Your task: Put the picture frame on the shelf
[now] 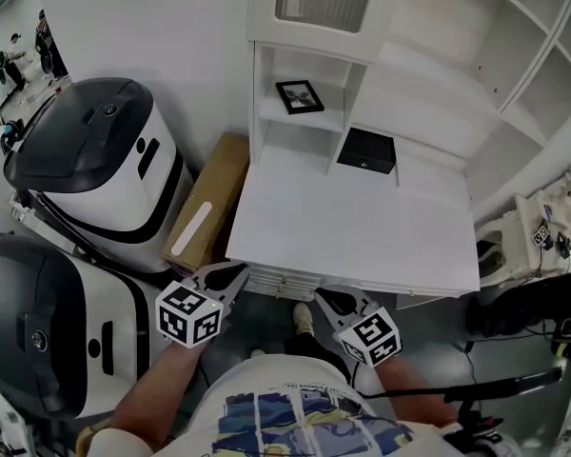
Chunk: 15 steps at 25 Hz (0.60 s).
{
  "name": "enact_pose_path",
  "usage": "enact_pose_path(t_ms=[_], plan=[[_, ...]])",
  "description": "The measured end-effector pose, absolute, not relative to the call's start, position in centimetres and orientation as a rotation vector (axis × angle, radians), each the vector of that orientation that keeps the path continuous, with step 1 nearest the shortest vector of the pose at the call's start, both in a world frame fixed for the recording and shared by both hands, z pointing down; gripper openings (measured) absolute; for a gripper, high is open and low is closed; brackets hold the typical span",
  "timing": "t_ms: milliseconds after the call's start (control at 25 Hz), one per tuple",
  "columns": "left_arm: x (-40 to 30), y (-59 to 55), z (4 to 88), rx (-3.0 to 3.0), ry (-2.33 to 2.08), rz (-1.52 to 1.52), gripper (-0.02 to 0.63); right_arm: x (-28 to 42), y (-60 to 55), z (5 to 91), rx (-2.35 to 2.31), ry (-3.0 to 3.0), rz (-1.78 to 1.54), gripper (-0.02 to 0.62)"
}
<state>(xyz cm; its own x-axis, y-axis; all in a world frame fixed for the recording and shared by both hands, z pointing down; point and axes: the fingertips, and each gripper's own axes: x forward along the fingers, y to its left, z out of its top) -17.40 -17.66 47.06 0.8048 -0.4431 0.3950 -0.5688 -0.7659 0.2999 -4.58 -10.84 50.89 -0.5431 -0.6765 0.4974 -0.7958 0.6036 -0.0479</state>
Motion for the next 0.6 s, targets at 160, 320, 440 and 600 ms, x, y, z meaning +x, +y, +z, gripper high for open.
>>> enact_pose_path(t_ms=[160, 320, 440, 600], plan=[[-17.7, -16.0, 47.2, 2.600, -0.747, 0.437, 0.014, -5.4, -10.0, 50.9, 1.170, -2.400, 0.368, 0.026], [-18.1, -14.5, 47.6, 2.611, -0.734, 0.454, 0.014, -6.2, -9.5, 50.7, 1.163, -2.403, 0.354, 0.026], [-18.5, -13.6, 47.7, 2.613, -0.733, 0.455, 0.013, -6.7, -9.1, 50.7, 1.157, -2.407, 0.345, 0.026], [-18.8, -12.5, 47.8, 2.619, -0.722, 0.459, 0.014, -7.2, -8.2, 50.8, 1.158, -2.404, 0.349, 0.026]])
